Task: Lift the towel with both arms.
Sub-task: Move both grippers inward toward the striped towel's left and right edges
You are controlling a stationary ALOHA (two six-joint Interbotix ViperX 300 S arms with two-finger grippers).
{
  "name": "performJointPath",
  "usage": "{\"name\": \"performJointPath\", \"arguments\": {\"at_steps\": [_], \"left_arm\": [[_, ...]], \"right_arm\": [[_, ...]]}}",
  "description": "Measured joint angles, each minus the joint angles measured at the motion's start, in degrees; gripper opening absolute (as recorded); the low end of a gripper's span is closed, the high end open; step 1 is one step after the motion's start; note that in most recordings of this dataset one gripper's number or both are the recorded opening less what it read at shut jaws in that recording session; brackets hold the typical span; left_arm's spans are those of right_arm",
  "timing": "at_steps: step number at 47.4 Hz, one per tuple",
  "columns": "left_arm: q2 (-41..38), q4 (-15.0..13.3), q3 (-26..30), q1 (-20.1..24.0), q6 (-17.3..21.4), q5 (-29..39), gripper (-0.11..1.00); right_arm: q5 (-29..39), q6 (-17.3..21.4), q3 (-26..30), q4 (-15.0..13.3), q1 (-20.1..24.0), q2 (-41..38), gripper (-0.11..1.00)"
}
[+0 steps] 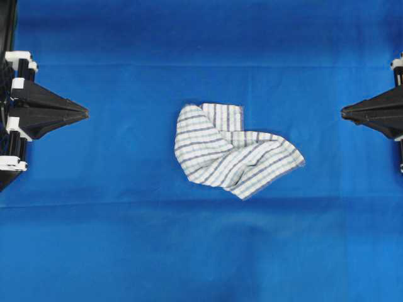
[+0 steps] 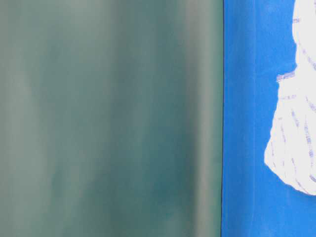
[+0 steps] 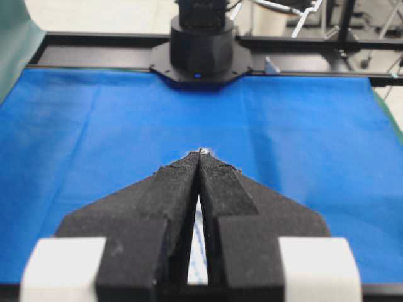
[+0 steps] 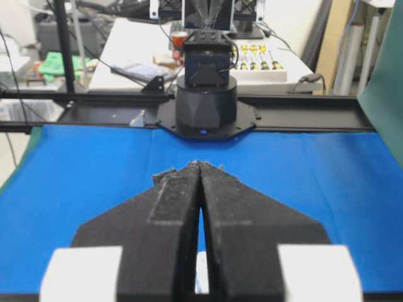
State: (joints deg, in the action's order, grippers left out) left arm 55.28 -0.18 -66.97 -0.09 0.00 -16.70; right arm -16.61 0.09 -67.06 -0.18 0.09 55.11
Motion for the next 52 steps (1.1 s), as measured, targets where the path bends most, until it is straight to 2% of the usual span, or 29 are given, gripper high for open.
{"name": "performJointPath", "arguments": {"at_steps": [7, 17, 28, 34, 38, 47, 49, 52], "left_arm": [[-1.76, -1.14, 1.67, -0.26, 0.18, 2.64, 0.00], [-8.88, -1.23, 5.01, -0.62, 0.70, 4.83, 0.00], [-18.46, -1.23, 7.91, -2.55, 0.53, 5.01, 0.01], [-24.35, -1.23, 10.11, -4.48, 0.53, 5.01, 0.03], [-28.13, -1.23, 11.43, -5.19, 0.53, 5.19, 0.18], [-37.18, -1.23, 13.97, -5.27, 0.53, 5.54, 0.73], [-39.20, -1.32, 14.41, -5.27, 0.53, 5.54, 0.84], [-41.92, -1.32, 14.94, -5.36, 0.62, 5.54, 0.90]], "right_arm": [[1.49, 0.26, 0.97, 0.00, 0.09, -0.53, 0.00], [8.09, 0.70, 4.39, 0.09, 0.79, -5.01, 0.00], [10.90, 0.97, 7.29, 0.18, 3.60, -13.80, 0.00], [11.07, 2.64, 8.17, 0.35, 4.75, -19.60, 0.01], [11.34, 4.13, 9.40, 0.44, 5.27, -24.08, 0.04], [14.15, 5.19, 13.18, 0.44, 6.33, -34.54, 0.58], [14.94, 5.10, 13.97, 0.44, 6.59, -36.91, 0.66], [15.82, 5.10, 15.03, 0.44, 7.03, -39.81, 0.66]]}}
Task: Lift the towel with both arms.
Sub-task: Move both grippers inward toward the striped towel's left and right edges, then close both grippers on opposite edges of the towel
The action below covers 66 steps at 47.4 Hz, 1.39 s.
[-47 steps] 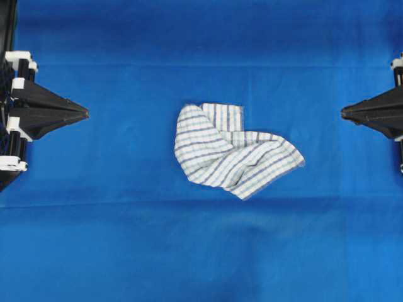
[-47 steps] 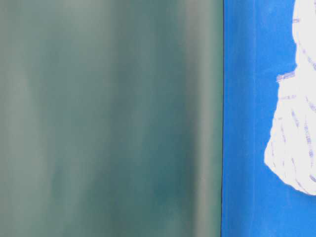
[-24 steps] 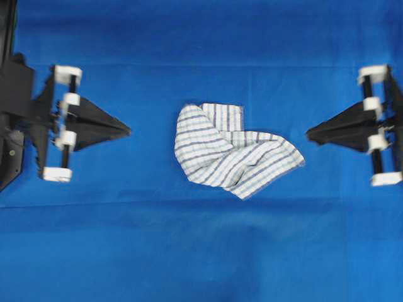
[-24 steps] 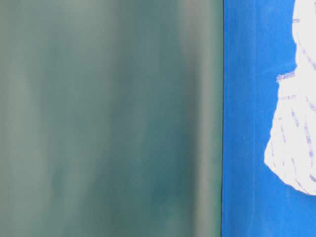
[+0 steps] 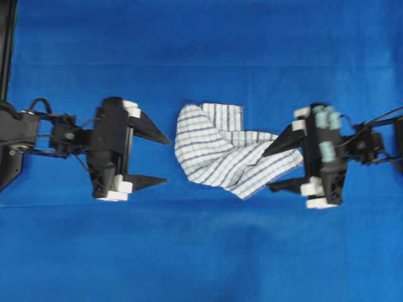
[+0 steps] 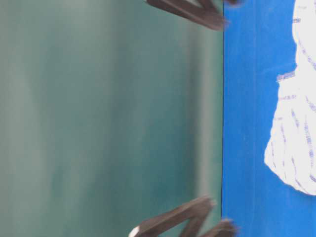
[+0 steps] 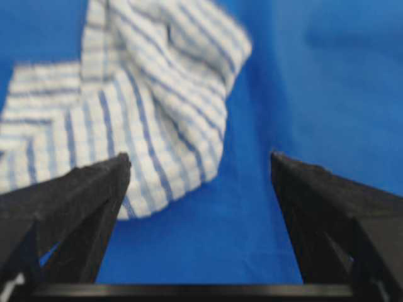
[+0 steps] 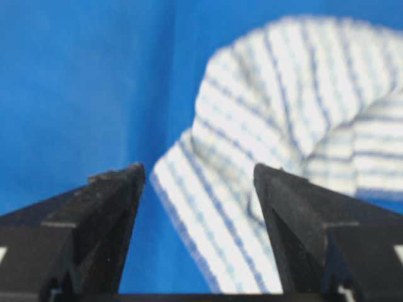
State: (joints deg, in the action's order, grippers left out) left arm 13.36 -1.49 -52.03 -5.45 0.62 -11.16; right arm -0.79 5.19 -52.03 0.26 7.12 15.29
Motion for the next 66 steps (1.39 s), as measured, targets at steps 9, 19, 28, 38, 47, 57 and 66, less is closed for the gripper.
{"name": "performJointPath", "arguments": {"at_steps": [9, 19, 28, 38, 47, 57, 66], "left_arm": [[-7.29, 0.00, 1.58, 0.00, -0.09, -0.18, 0.90], [-15.47, 0.00, 4.04, 0.62, 0.18, -2.55, 0.90], [-20.65, 0.09, 5.71, 1.85, 1.67, -3.34, 0.90], [-23.91, 0.00, 7.65, 2.29, 2.20, -3.52, 0.87], [-23.99, 0.09, 8.00, 2.99, 2.02, -2.90, 0.68], [-23.99, 0.00, 8.17, 3.69, 1.85, -2.37, 0.12], [-23.91, 0.00, 8.17, 3.69, 1.58, -1.93, 0.06]], "right_arm": [[0.97, 0.26, 3.16, 0.00, 0.70, -9.05, 0.64], [0.88, 0.35, 5.36, 0.09, 0.70, -16.44, 0.65], [0.88, 1.05, 6.15, 0.09, 0.70, -19.07, 0.65], [0.88, 1.85, 6.24, 0.09, 0.35, -20.04, 0.65], [0.53, 1.85, 6.24, 0.09, 0.09, -21.01, 0.59], [-0.53, 2.02, 6.24, 0.00, -1.93, -21.45, 0.04], [-2.11, 2.11, 6.24, 0.09, -2.11, -21.45, 0.01]]}}
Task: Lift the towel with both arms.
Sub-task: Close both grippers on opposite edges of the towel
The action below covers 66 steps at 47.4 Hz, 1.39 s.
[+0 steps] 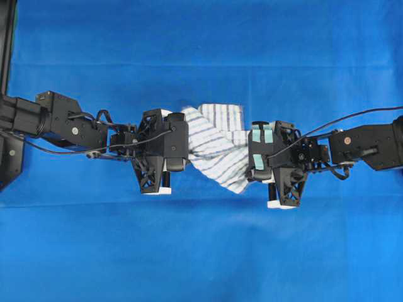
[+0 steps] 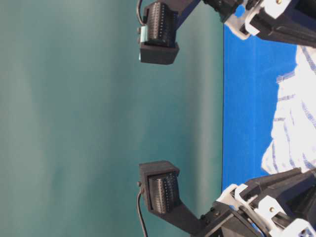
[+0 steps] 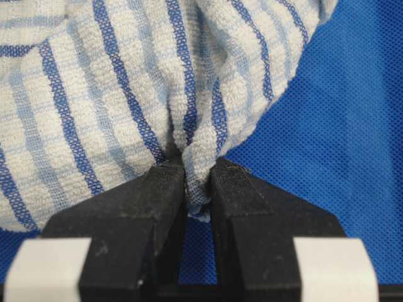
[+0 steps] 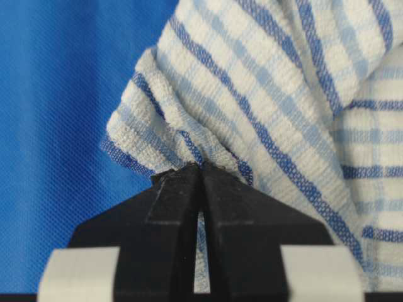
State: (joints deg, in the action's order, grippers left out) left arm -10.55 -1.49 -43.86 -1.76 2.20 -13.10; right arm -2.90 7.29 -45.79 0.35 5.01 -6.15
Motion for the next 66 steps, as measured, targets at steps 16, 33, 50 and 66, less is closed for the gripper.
{"name": "performJointPath", "arguments": {"at_steps": [16, 33, 50, 66], "left_arm": [[9.84, 0.00, 0.35, 0.00, -0.35, 7.65, 0.06], [23.64, -0.18, 5.10, 0.44, -2.81, 22.85, 0.06], [33.57, -0.18, 12.48, 1.32, -3.25, 35.24, 0.06], [34.89, -0.09, 19.42, 1.67, -3.34, 41.13, 0.06]], "right_arm": [[1.93, -0.18, 0.62, 0.00, -0.26, 5.54, 0.01], [16.79, -0.35, 5.45, -0.62, -2.11, 21.01, 0.01], [29.97, -0.26, 14.33, -2.55, -3.52, 32.61, 0.01], [33.05, -0.26, 18.02, -3.25, -3.52, 35.16, 0.01]]}}
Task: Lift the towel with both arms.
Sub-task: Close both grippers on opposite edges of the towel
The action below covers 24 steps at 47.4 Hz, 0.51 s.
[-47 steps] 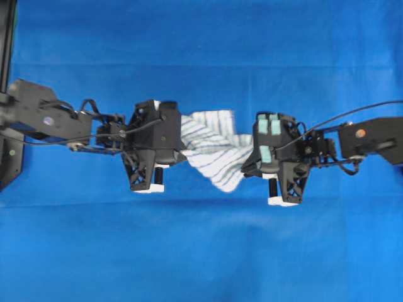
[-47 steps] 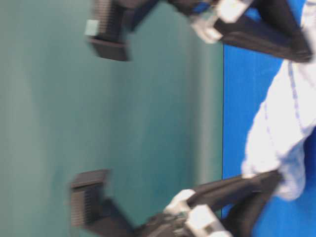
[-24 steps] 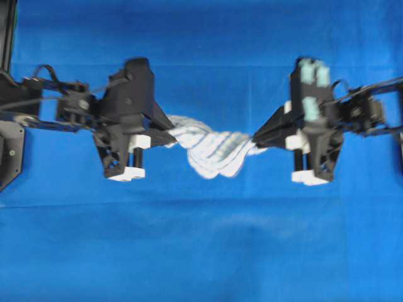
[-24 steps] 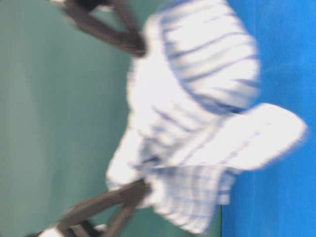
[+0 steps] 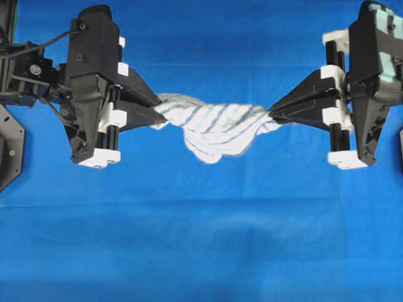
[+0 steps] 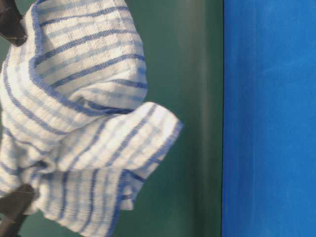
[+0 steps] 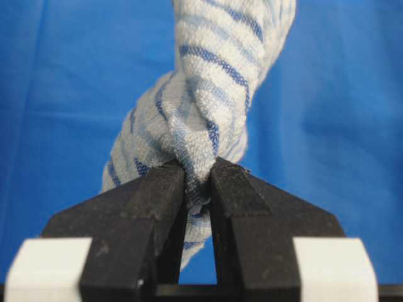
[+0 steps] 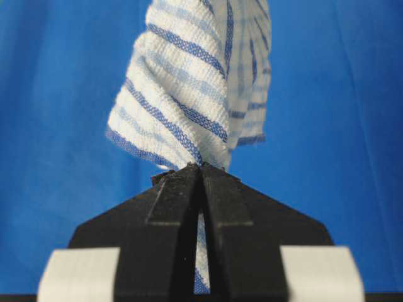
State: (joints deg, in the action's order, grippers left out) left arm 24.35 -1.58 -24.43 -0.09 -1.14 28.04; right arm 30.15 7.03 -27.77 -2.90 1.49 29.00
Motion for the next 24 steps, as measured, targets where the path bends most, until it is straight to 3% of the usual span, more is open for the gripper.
{"name": "performJointPath", "arguments": {"at_steps": [20, 24], "left_arm": [[-0.26, 0.00, 0.35, 0.09, 0.00, 0.26, 0.07], [-0.26, 0.00, 0.35, 0.09, 0.09, 0.26, 0.17]], "right_arm": [[0.00, -0.53, 0.00, -0.18, -0.18, -0.62, 0.02], [0.00, -0.53, 0.00, -0.62, 0.00, -1.05, 0.02]]}}
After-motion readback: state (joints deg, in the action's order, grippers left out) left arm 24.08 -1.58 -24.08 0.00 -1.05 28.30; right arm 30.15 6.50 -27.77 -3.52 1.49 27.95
